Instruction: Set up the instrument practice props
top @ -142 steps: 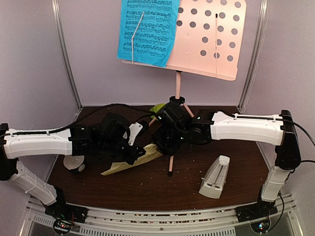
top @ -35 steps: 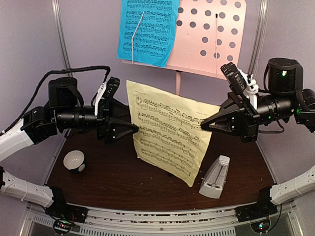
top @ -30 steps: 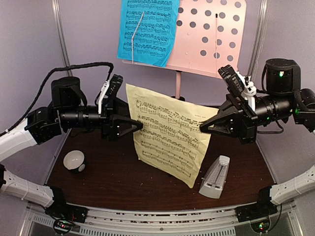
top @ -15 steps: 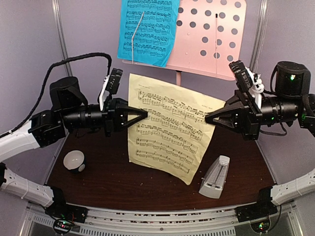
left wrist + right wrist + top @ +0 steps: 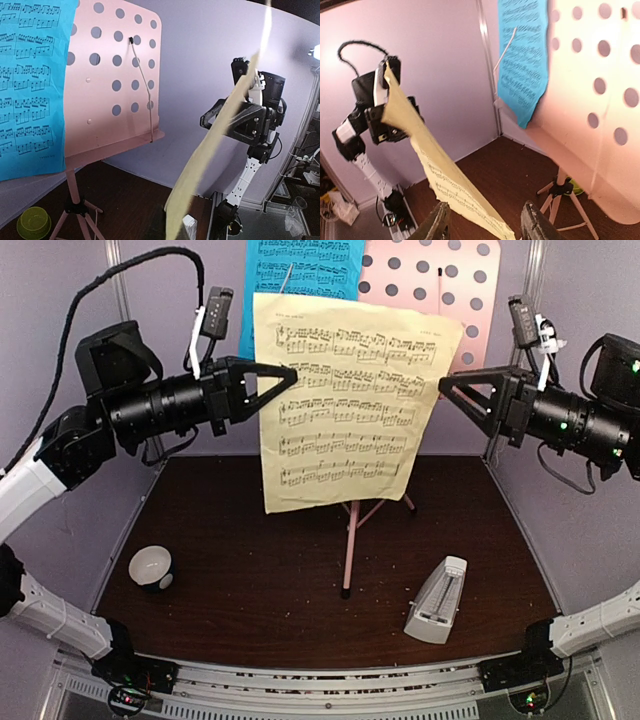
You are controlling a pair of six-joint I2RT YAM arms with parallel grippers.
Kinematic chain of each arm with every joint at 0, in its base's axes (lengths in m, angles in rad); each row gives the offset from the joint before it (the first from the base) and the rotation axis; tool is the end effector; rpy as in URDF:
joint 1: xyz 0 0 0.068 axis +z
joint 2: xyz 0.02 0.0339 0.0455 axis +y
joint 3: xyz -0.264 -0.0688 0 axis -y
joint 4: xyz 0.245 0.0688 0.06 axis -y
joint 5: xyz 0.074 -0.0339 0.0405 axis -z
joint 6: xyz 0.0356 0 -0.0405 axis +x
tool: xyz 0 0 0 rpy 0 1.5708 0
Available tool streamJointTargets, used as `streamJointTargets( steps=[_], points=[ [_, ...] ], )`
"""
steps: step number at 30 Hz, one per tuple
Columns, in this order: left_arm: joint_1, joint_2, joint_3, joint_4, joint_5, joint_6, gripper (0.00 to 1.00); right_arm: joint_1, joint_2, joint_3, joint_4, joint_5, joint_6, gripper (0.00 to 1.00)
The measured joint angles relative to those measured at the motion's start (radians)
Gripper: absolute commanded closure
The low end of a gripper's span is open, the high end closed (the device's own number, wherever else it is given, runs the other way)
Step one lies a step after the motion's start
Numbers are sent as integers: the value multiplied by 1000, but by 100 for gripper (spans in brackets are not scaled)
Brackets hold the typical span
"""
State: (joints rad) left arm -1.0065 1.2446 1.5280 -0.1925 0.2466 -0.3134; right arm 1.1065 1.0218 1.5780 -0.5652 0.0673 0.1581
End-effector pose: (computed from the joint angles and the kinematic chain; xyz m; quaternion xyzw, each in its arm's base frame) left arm 0.1327 -0.2260 0.4995 0.3127 0.5985 -0.5148 0.5282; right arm 0.0774 0.1493 0.5180 -0.3031 0.6424 0.3965 0.5816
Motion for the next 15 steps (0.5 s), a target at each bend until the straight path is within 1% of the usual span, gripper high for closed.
streamJointTargets(
  steps=[1, 4, 5, 10, 15],
  points=[
    [4, 18, 50, -31, -6, 1, 100, 0, 12, 26, 4, 38, 8, 50],
    [30, 89, 222, -134, -31, 2, 100, 0, 62, 127, 23, 189, 25, 41],
    [41, 113, 280, -172, -39, 3, 100, 0, 76, 153, 31, 235, 28, 39],
    [111, 244, 556, -302, -78, 8, 100, -8, 151, 254, 72, 406, 21, 36],
    [184, 339, 706, -325, -81, 9, 100, -31, 265, 361, 94, 502, 4, 36]
  ],
)
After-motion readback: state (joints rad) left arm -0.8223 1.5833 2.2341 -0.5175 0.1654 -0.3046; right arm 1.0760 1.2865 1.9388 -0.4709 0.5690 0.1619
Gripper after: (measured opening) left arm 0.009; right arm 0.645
